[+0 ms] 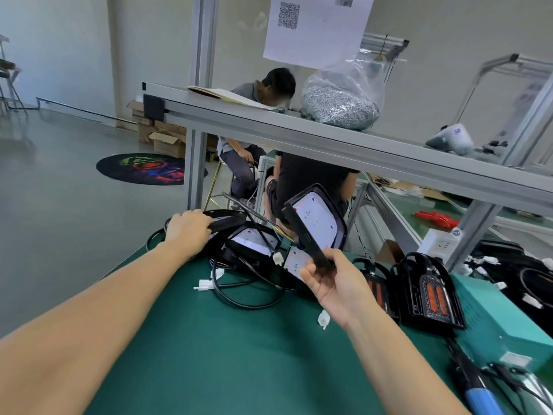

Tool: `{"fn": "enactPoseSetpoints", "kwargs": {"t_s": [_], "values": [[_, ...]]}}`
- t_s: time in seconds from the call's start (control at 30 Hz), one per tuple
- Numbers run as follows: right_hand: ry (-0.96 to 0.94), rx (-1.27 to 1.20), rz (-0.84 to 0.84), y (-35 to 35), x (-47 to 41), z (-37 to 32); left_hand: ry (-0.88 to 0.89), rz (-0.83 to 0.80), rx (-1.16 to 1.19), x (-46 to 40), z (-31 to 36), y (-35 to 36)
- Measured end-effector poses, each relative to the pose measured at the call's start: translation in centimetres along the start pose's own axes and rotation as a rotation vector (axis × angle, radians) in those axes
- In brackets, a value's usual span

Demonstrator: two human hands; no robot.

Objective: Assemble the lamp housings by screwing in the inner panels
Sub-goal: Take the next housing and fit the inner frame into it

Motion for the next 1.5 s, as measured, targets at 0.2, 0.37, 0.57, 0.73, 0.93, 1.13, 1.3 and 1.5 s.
{"fn": "enactPoseSetpoints", "kwargs": {"t_s": [0.2, 0.37, 0.57, 0.73, 0.93, 1.13, 1.3, 1.5], "values": [[0.089, 0.210, -0.111, -3.4, 2.4, 1.3, -0.092, 0.067, 0.109, -0.2, 0.4, 0.4], [0.124, 0.368, -0.149, -6.0, 4.2, 3.3, -0.047, 0.280, 0.231, 2.4, 2.8, -0.1], [0.114, 0.595, -0.132, -8.7, 6.1, 4.0, 0.042, 0.099, 0.315, 6.2, 3.7, 1.3], [0.151, 0.778, -0.150, -10.4, 7.7, 4.7, 0.140, -0.230, 0.311, 10.1, 2.2, 3.4], [0.163, 0.875, -0.126, -12.2, 8.9, 5.5, 0.063, -0.354, 0.213, 12.5, -0.6, 3.8], [0.185, 0.927, -0.134, -13.5, 8.8, 5.7, -0.034, 0.027, 0.467, 14.5, 0.5, 1.7], [0.173, 0.968, -0.157, -13.9, 8.9, 5.9, 0.011, 0.044, 0.818, 17.5, 6.9, 1.5], [0.035, 1.017, -0.158, -14.2, 9.3, 6.1, -0.447, -0.451, 1.546, 19.2, 13.2, 5.6]]}}
Point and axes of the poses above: each hand's wrist, its own x-axis away from the middle knuckle, its own y-axis out of the palm, z = x × y, the point moved 4 cm from there along -x, towards the middle knuckle, and after that the axes turned 11 degrees about x, right-handed, at the moved point
